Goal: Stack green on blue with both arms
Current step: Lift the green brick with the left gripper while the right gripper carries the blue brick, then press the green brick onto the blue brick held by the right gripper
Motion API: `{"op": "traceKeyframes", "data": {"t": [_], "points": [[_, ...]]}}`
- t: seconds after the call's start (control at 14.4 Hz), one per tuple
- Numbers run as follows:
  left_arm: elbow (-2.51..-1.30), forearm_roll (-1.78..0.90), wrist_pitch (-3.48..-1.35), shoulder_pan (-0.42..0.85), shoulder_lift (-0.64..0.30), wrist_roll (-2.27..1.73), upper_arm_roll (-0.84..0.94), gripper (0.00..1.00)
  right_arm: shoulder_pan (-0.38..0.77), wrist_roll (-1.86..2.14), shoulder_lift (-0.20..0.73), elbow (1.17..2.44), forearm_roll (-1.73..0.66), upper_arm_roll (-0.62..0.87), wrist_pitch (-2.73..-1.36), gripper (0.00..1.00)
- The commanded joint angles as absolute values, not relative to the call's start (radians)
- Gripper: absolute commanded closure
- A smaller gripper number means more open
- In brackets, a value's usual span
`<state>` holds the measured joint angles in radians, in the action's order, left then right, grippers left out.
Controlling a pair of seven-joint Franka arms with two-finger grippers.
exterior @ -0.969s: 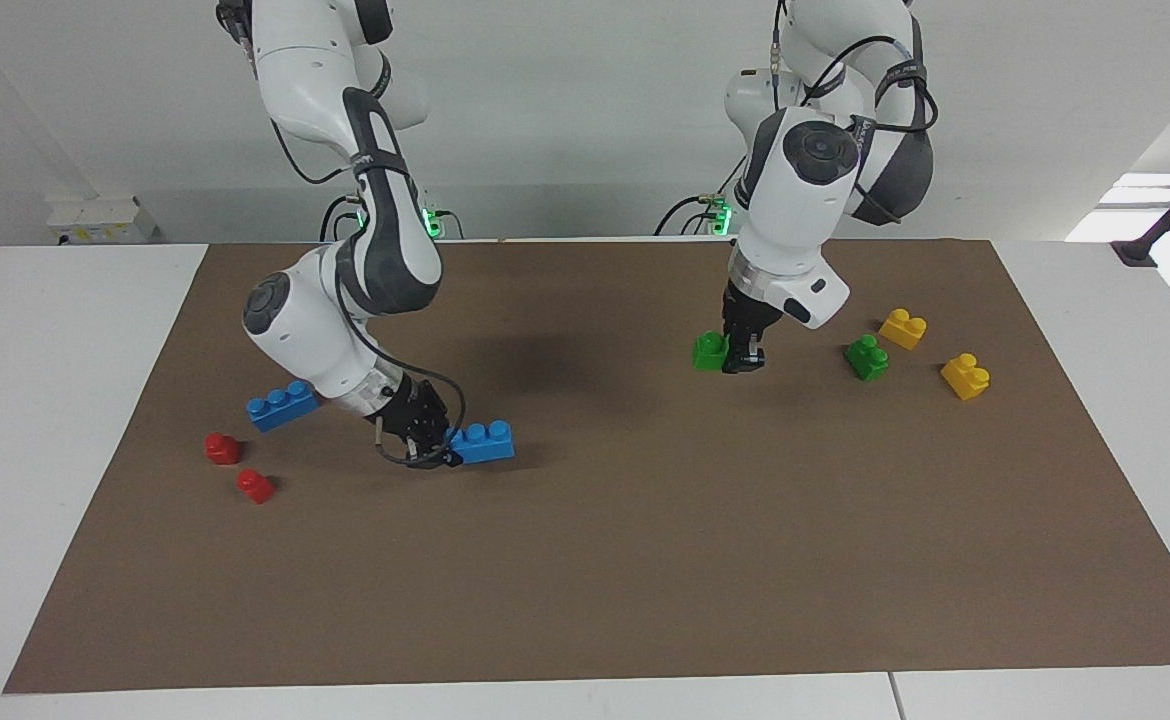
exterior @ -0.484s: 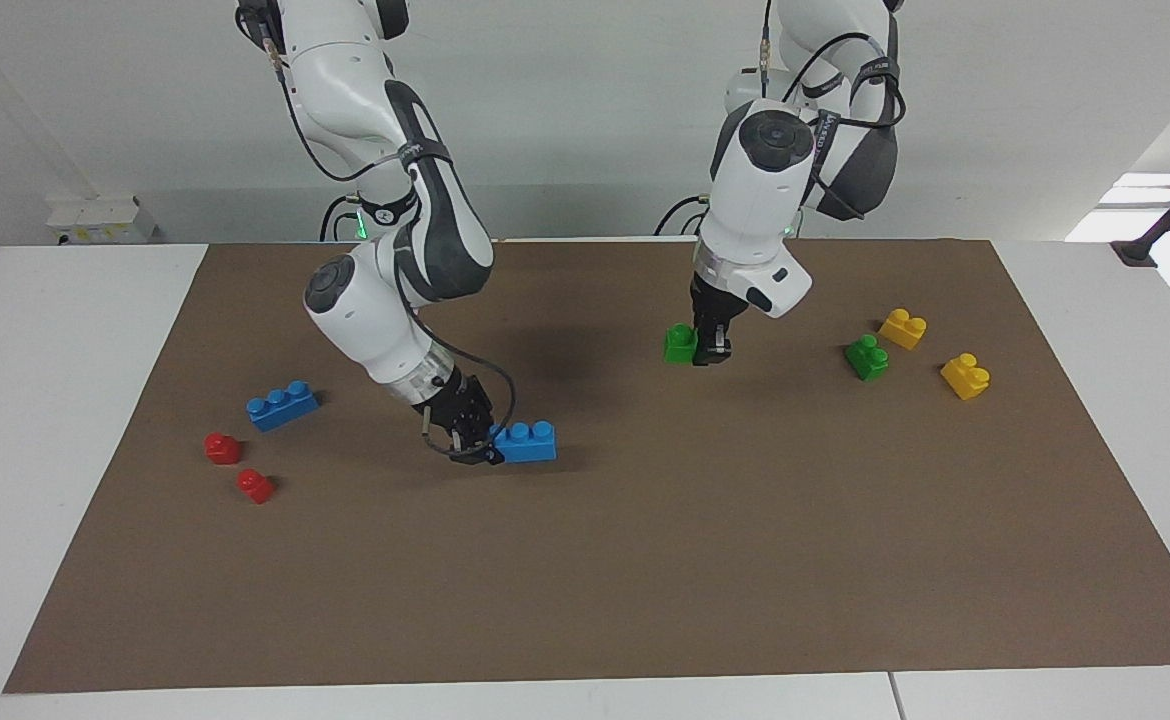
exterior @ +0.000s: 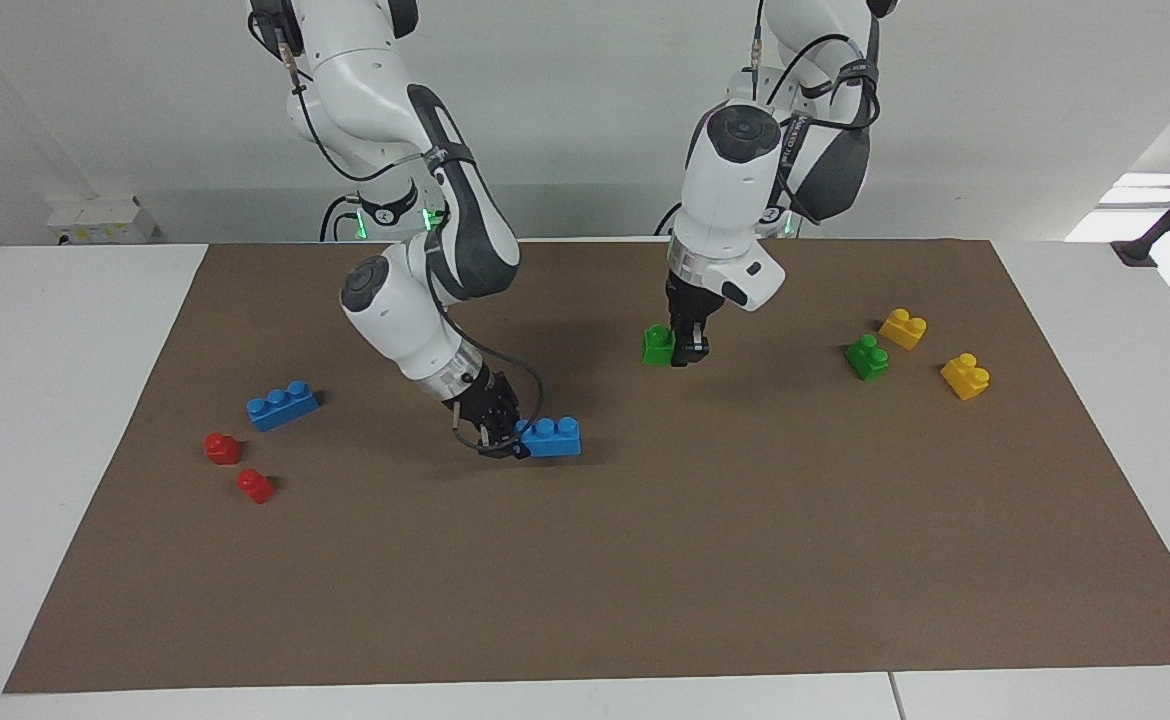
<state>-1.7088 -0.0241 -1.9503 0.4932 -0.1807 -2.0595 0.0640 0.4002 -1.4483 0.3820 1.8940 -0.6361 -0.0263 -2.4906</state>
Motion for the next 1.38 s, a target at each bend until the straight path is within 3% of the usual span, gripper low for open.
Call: {"op": "traceKeyframes", "data": {"t": [0.0, 0.48, 1.31], "points": [[-1.721, -0.009, -1.983, 0.511, -0.183, -2.088, 0.051, 1.00, 0.446, -1.453, 0.379, 1.931, -0.698, -0.031, -2.542, 1.00], [-1.721, 0.029, -2.052, 0.552, -0.238, -2.137, 0.051, 1.00, 0.485, -1.450, 0.394, 2.005, -0.704, -0.031, -2.631, 1.00], [-1.667, 0.114, -2.197, 0.650, -0.420, -2.289, 0.051, 1.00, 0.485, -1.451, 0.416, 2.025, -0.706, -0.031, -2.657, 1.00]]}}
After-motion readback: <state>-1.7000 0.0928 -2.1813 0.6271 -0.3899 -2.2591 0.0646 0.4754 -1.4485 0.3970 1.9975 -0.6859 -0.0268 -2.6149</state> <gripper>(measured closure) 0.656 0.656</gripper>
